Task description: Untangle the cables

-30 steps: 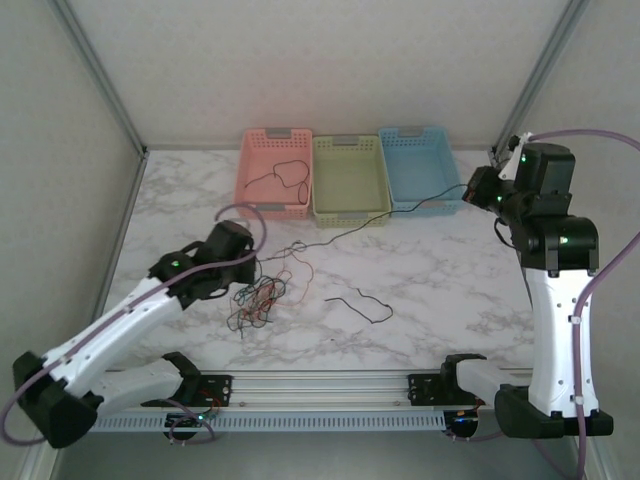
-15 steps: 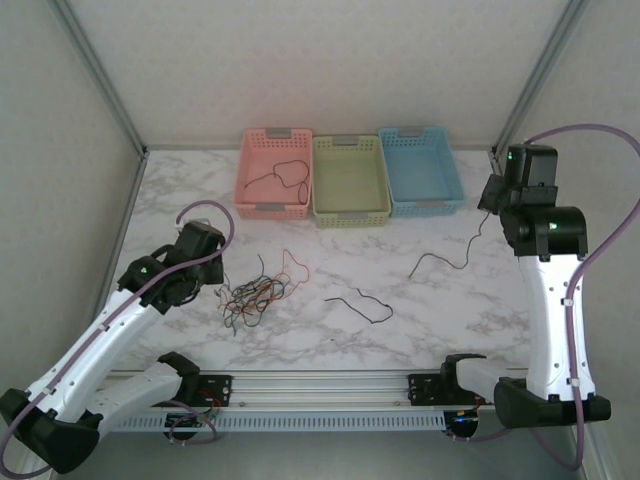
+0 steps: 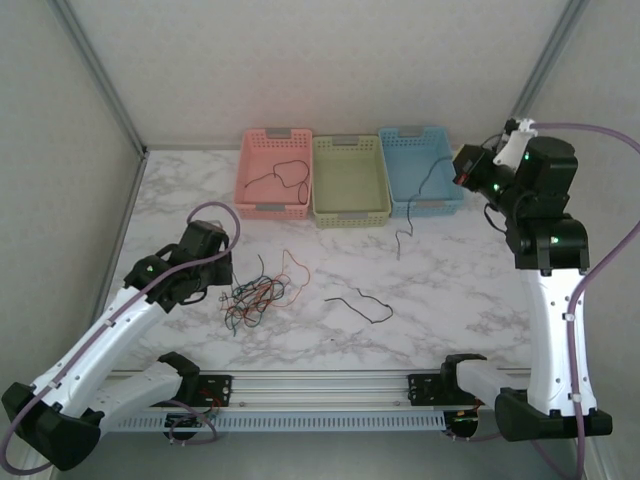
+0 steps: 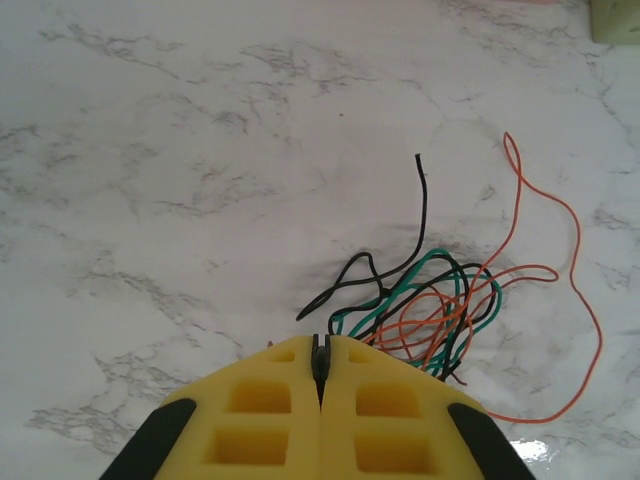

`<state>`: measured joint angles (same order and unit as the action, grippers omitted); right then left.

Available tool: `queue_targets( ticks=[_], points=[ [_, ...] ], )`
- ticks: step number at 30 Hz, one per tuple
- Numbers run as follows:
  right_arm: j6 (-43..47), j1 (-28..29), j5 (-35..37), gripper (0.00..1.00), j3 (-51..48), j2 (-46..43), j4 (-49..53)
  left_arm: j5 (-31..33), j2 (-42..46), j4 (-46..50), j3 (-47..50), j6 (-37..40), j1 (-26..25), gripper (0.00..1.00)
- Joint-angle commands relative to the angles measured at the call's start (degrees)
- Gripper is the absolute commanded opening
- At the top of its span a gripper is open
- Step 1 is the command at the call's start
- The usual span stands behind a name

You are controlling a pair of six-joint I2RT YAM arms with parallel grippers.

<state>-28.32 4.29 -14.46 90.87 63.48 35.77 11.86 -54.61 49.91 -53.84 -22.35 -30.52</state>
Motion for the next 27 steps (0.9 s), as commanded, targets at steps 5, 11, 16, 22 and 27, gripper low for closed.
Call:
queue_targets(
  ticks=[5, 11, 16, 22, 27],
  points=[
    [-14.3, 1.0, -6.9, 0.00, 2.2, 8.4, -20.8, -3.9, -0.8, -3.5, 1.6, -2.0, 0.5, 0.00],
    [-18.8, 4.0, -9.3, 0.00, 9.6, 16.9, -25.1, -5.0, -0.9, -4.8, 2.7, -2.9, 0.5, 0.00],
    [-22.1, 6.8, -11.1, 0.00, 15.5, 22.9, -27.9, -5.1, -1.1, -5.9, 3.5, -3.3, 0.5, 0.00],
    [-25.2, 10.4, -10.6, 0.00, 20.8, 29.0, -32.2, -6.0, -1.5, -7.2, 4.4, -3.9, 0.5, 0.00],
    [-25.8, 13.7, -10.3, 0.00, 28.4, 36.0, -34.0, -6.2, -1.3, -7.3, 4.6, -3.9, 0.5, 0.00]
  ],
)
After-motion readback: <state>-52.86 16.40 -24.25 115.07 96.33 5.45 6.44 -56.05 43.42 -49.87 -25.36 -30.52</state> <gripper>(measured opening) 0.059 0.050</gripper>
